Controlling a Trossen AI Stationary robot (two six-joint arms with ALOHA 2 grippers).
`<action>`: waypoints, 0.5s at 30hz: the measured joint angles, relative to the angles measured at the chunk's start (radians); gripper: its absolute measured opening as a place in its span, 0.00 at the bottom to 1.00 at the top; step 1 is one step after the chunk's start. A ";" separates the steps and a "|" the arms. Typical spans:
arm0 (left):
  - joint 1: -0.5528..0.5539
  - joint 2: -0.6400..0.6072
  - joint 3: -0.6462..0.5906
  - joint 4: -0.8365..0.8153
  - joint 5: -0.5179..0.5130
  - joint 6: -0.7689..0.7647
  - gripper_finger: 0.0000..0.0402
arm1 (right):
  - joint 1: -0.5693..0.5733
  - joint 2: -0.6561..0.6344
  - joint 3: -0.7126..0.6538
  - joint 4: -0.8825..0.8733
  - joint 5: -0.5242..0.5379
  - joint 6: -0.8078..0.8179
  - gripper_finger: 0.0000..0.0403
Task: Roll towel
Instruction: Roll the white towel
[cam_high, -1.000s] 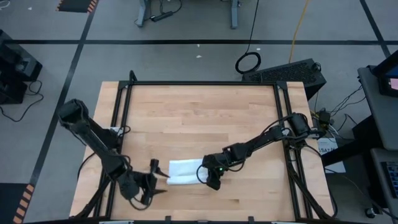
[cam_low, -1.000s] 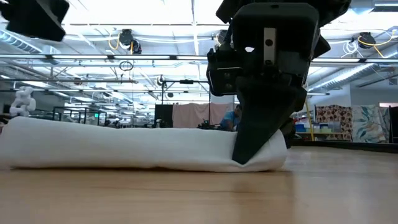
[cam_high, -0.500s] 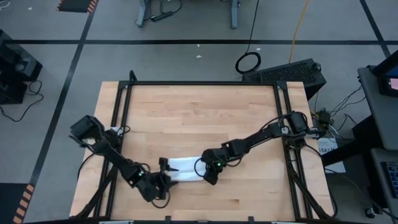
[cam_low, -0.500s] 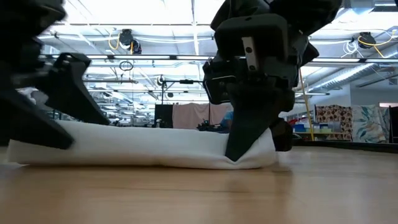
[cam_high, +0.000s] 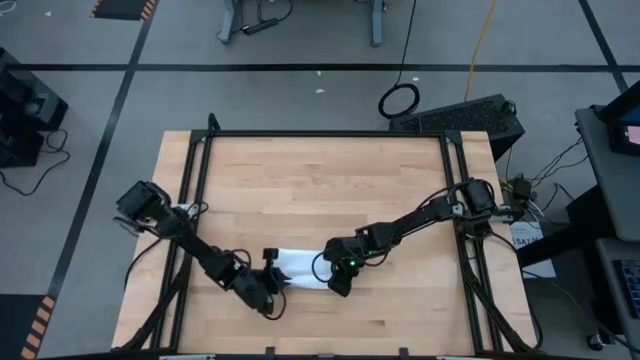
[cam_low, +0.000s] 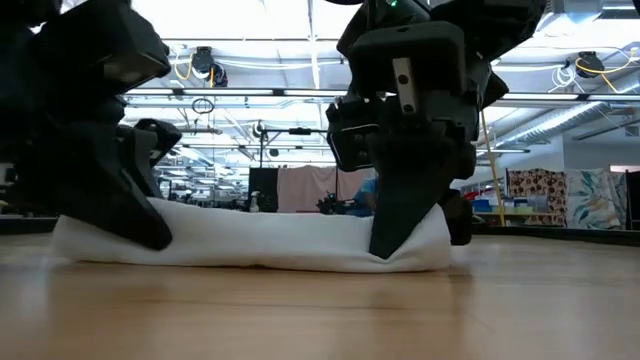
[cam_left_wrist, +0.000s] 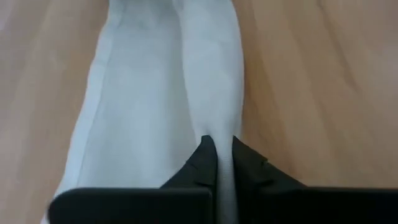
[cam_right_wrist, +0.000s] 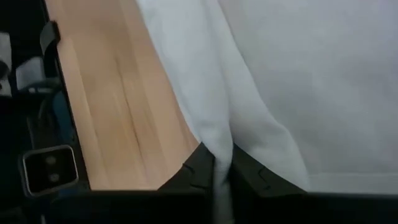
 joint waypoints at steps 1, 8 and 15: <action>0.005 -0.008 0.000 -0.002 0.020 -0.013 0.04 | 0.000 0.000 0.000 0.000 -0.002 -0.023 0.05; 0.049 -0.087 0.001 -0.067 0.232 -0.159 0.05 | 0.011 -0.047 -0.001 -0.006 0.046 -0.203 0.15; 0.111 -0.103 0.000 -0.161 0.344 -0.271 0.04 | 0.087 -0.171 -0.002 -0.056 0.313 -0.500 0.31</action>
